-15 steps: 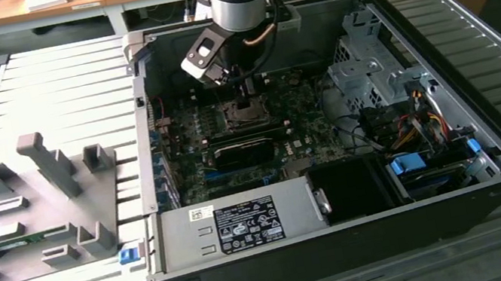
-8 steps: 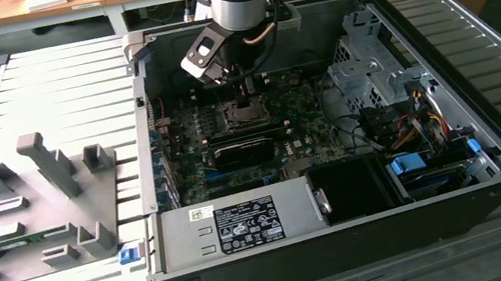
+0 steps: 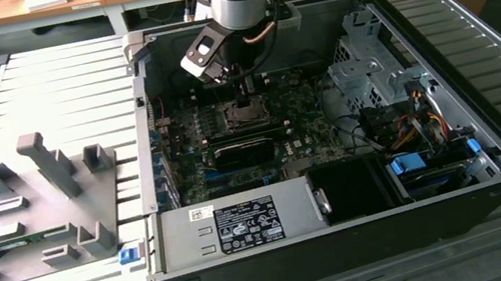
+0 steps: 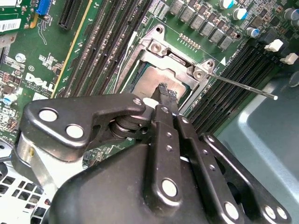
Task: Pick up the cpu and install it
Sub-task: 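Install the first cpu locking lever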
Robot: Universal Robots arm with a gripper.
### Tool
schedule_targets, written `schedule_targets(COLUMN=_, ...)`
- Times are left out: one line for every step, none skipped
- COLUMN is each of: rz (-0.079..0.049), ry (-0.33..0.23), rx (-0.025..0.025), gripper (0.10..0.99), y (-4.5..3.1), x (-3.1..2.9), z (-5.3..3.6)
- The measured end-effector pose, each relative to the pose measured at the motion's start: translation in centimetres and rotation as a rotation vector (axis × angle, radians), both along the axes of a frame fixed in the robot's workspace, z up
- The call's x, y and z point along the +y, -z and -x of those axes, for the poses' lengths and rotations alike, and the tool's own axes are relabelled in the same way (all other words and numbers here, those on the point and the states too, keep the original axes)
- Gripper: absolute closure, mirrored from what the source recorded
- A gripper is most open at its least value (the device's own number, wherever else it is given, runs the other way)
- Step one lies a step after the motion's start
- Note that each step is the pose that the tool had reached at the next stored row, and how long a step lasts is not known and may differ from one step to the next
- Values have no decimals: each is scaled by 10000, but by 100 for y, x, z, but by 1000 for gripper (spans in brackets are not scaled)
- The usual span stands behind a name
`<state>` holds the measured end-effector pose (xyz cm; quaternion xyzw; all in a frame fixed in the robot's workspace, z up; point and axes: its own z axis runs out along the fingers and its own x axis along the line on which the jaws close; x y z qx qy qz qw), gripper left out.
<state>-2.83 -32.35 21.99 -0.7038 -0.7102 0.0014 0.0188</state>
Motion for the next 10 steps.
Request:
schedule_targets(rz=-1, ry=0, rx=0, gripper=980, y=-2, x=0, z=0)
schedule_targets(rz=1, ry=0, rx=0, gripper=980, y=-5, x=0, z=0)
schedule_targets(rz=0, ry=0, rx=0, gripper=980, y=-6, x=0, z=0)
schedule_targets(rz=1, ry=0, rx=0, gripper=980, y=-7, x=0, z=0)
schedule_targets(rz=2, ry=0, rx=1, gripper=980, y=-10, x=0, z=0)
schedule_targets(rz=2, ry=0, rx=1, gripper=980, y=-11, x=0, z=0)
schedule_targets(rz=1, ry=0, rx=0, gripper=980, y=-19, x=0, z=0)
schedule_targets(rz=1, ry=0, rx=1, gripper=980, y=-27, x=0, z=0)
schedule_targets(rz=1, ry=0, rx=0, gripper=980, y=-29, x=0, z=0)
schedule_targets(rz=1, ry=0, rx=0, gripper=980, y=-30, x=0, z=0)
